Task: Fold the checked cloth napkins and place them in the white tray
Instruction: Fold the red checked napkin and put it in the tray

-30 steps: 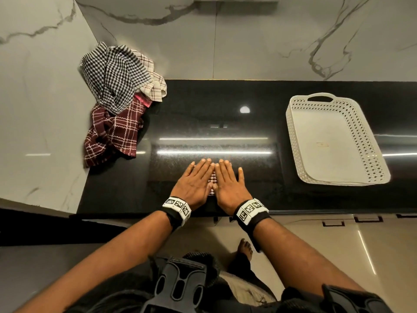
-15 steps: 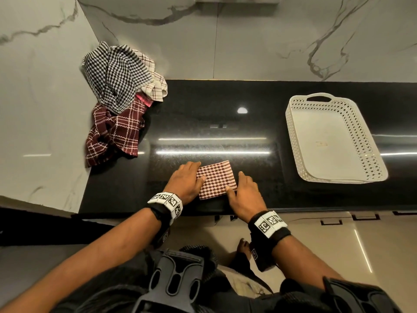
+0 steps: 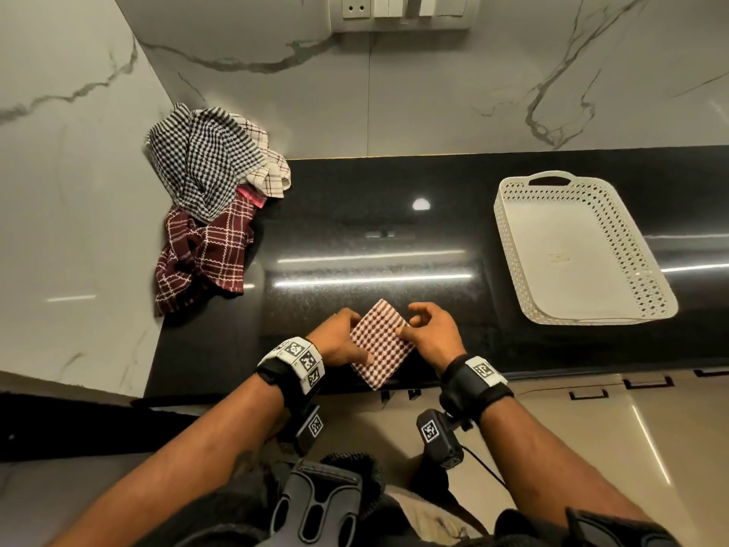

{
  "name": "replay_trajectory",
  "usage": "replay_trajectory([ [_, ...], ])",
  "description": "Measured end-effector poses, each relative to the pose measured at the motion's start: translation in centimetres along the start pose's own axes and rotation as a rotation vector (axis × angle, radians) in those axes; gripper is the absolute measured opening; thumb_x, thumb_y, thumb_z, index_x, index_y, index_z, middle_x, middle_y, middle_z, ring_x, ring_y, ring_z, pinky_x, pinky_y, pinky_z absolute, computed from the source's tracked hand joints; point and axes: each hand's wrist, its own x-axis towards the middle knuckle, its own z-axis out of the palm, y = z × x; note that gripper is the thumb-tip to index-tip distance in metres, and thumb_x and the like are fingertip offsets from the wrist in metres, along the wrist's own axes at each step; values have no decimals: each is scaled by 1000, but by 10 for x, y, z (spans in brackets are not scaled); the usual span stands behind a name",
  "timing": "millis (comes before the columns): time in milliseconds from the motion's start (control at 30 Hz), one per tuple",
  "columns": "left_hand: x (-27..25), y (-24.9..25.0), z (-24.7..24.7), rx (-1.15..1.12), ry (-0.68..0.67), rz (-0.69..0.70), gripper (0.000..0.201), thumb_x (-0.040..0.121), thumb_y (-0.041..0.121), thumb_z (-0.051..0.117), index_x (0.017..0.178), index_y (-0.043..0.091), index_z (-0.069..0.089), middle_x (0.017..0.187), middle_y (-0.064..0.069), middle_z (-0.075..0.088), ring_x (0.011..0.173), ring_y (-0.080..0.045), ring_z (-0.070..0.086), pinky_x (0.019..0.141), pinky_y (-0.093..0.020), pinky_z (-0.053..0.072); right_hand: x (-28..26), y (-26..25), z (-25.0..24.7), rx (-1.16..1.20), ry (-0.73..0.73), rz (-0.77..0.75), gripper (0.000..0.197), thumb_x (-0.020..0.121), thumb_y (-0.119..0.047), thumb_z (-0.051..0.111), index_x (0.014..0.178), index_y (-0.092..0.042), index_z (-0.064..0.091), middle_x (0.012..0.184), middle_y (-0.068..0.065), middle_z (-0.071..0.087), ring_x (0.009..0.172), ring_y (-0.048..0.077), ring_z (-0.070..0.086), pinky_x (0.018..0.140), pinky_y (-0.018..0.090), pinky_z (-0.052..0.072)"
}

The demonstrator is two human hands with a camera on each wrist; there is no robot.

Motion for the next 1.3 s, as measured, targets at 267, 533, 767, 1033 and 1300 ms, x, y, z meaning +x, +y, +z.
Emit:
replay_trajectory([
  [267,2,75,2,-787,-92,104,36,95,34,63,116,5,65,111,-14,73,99,-26,70,93,-38,55,-14,-20,-68,562,-80,-19,54,88,-18,72,137,-14,49,122,11,67,114,27,65,91,44,54],
  [533,55,197,28,-741,10,309,36,89,24,72,120,17,53,113,-7,70,99,-19,71,79,-36,58,-23,-9,-172,405,36,-42,24,96,-17,64,119,-12,58,108,11,73,89,24,73,70,37,60],
  [767,122,300,43,-378,-31,333,26,97,28,62,117,12,63,105,-7,73,87,-17,72,69,-31,58,24,19,-283,144,203,4,25,99,-26,59,117,-9,63,105,11,73,81,21,69,64,32,54],
  [1033,169,330,68,353,40,216,26,89,30,70,105,12,75,98,-4,73,87,-22,68,78,-33,57,62,44,-309,-391,42,111,28,96,-33,60,109,-9,66,105,5,64,101,25,62,80,28,41],
  [1300,181,333,85,608,40,93,20,86,25,70,101,11,70,80,-3,71,74,-21,71,70,-35,61,82,40,-303,-605,-100,174,27,95,-27,61,113,-7,63,117,12,66,106,29,63,77,28,41],
])
